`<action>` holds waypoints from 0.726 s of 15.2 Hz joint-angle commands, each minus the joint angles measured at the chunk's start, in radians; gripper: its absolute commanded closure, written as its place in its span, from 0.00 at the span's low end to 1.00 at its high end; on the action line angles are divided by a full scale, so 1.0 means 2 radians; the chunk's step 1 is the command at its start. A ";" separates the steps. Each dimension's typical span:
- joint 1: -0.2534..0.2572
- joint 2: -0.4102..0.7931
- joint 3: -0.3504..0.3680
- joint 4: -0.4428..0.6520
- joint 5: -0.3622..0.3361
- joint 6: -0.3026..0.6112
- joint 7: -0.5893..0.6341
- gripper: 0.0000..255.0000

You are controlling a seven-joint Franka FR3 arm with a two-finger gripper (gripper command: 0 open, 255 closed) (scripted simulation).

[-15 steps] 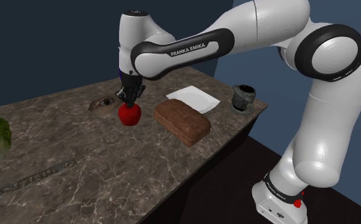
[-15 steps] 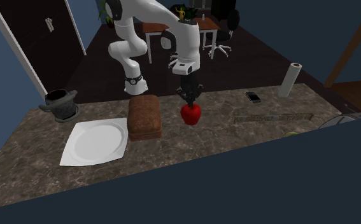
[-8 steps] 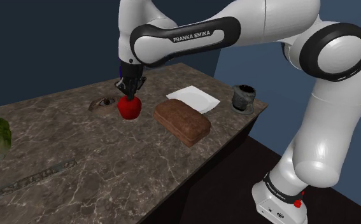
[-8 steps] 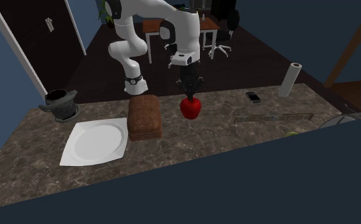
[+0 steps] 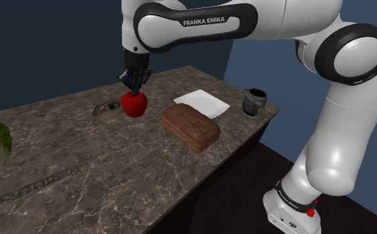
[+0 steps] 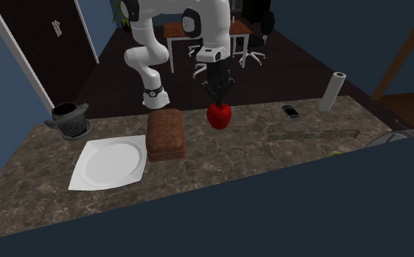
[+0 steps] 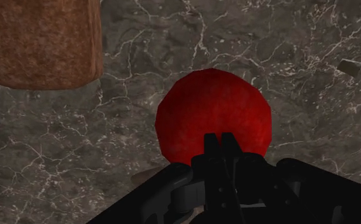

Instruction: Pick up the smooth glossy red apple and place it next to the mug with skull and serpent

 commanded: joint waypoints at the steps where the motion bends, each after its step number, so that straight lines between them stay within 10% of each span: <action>1: 0.001 0.002 0.001 0.016 0.000 -0.015 0.000 1.00; 11: 0.008 0.012 0.002 0.097 -0.002 -0.086 -0.004 1.00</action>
